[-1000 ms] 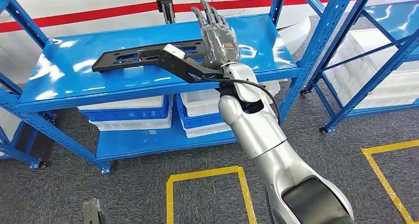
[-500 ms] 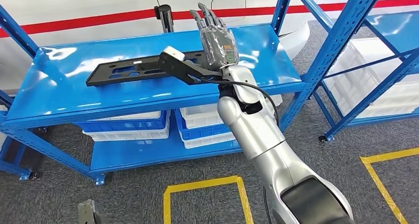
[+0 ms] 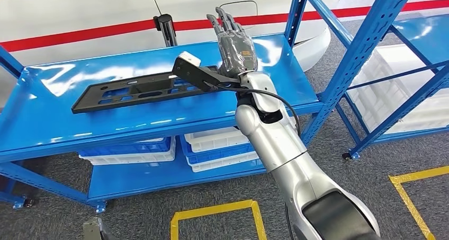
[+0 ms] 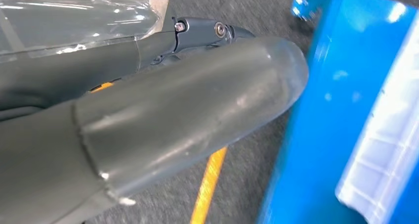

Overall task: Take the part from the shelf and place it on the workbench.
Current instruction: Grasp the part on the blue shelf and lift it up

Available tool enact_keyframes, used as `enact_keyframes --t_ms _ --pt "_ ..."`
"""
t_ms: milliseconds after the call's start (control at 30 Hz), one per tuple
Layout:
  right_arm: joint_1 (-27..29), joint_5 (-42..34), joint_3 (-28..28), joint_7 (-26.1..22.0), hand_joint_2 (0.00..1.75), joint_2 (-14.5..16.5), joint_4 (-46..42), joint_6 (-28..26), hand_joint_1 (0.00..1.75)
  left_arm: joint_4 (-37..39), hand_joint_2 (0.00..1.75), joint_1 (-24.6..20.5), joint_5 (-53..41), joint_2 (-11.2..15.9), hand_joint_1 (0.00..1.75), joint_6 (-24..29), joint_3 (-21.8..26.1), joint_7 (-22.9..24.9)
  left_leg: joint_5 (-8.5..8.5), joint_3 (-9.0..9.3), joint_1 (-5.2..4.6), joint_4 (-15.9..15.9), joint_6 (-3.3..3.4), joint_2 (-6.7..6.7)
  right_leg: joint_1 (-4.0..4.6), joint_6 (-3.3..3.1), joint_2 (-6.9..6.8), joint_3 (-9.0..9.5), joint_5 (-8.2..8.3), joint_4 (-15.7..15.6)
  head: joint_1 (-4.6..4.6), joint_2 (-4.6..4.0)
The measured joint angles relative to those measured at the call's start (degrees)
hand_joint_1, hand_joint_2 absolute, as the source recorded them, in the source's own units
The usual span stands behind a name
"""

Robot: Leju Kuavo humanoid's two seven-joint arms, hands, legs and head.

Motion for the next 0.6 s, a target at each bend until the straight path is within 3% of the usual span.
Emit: enact_keyframes --t_ms 33,100,167,200,233,300,333,367,433,500,600 --pt "-0.1 0.0 0.1 0.0 1.75 0.0 -0.1 0.0 0.0 0.1 0.0 0.0 0.0 0.0 0.0 0.1 0.0 0.1 -0.27 -2.49 0.11 3.7 -0.26 0.0 0.03 -0.48 0.05 0.66 -0.5 -0.1 -0.08 0.0" --pt "0.0 0.0 0.2 0.0 1.75 0.0 -0.1 0.0 0.0 0.3 0.0 0.0 0.0 -0.1 0.0 0.4 0.0 0.4 -2.81 -7.76 0.19 10.3 -0.73 -0.02 0.27 -1.06 0.23 1.93 -1.63 -0.1 -0.21 0.0" --pt "0.3 -0.1 0.4 0.0 1.75 0.0 -0.3 0.0 0.0 0.5 0.0 0.2 0.0 -0.1 0.0 0.7 0.1 0.6 -4.81 -10.92 0.21 11.4 -0.77 -0.02 0.51 -1.13 0.59 3.5 -2.92 -0.1 -0.23 0.0" --pt "0.5 -0.1 0.5 0.0 1.75 0.0 -0.4 0.0 0.0 0.5 0.0 0.3 0.0 -0.1 0.0 0.8 0.1 0.7 -3.91 -11.15 0.17 9.4 -0.55 -0.02 0.63 -1.09 0.74 4.41 -3.59 -0.1 -0.24 0.0" --pt "0.5 -0.1 0.6 0.0 1.75 0.0 -0.5 0.0 0.0 0.5 0.0 0.3 0.0 -0.1 0.0 0.9 0.1 0.7 -1.5 -10.62 0.04 5.9 -0.15 -0.01 0.72 -1.04 0.85 5.35 -4.28 -0.2 -0.24 0.0" --pt "0.6 -0.1 0.7 0.0 1.75 -0.1 -0.6 0.0 0.0 0.5 0.0 0.3 0.0 -0.1 0.0 0.9 0.1 0.8 5.21 -8.83 -0.49 -1.6 1.0 -0.11 0.9 -0.76 1.03 6.72 -5.54 -0.3 -0.22 0.0" --pt "0.6 -0.1 0.8 0.0 1.75 -0.1 -0.7 0.0 0.0 0.5 0.0 0.3 0.0 0.0 0.0 0.9 0.1 0.8 7.36 -8.02 -0.78 -3.9 1.43 -0.21 0.98 -0.47 1.13 7.19 -6.07 -0.5 -0.21 0.0" --pt "0.6 -0.1 0.9 0.0 1.75 -0.2 -0.7 0.0 0.0 0.6 0.0 0.3 0.0 0.0 0.0 1.0 0.1 0.8 8.33 -7.53 -1.0 -5.2 1.77 -0.29 1.12 -0.09 1.22 7.57 -6.32 -0.5 -0.22 0.0" --pt "0.6 -0.1 0.9 0.0 1.75 -0.2 -1.2 0.0 0.0 0.6 0.0 0.3 0.0 0.0 0.0 1.0 0.2 0.8 7.93 -6.33 -1.05 -5.8 2.21 -0.28 1.43 0.62 1.25 8.19 -6.57 -0.5 -0.27 0.0" --pt "0.5 -0.1 1.0 0.0 1.75 -0.2 -1.6 0.0 0.0 0.6 0.0 0.2 0.0 0.0 0.0 1.2 0.2 0.9 7.72 -4.92 -0.89 -6.5 2.64 -0.2 1.49 1.0 1.04 7.18 -6.88 2.0 -0.27 0.0" --pt "1.1 -0.3 1.3 -0.7 1.75 -0.5 -2.5 0.0 0.0 0.8 0.0 0.0 -0.6 0.0 0.0 2.5 0.2 2.1 6.94 -3.68 -0.78 -6.7 2.86 -0.33 1.22 1.03 0.84 0.54 -9.34 11.6 -0.23 0.0"
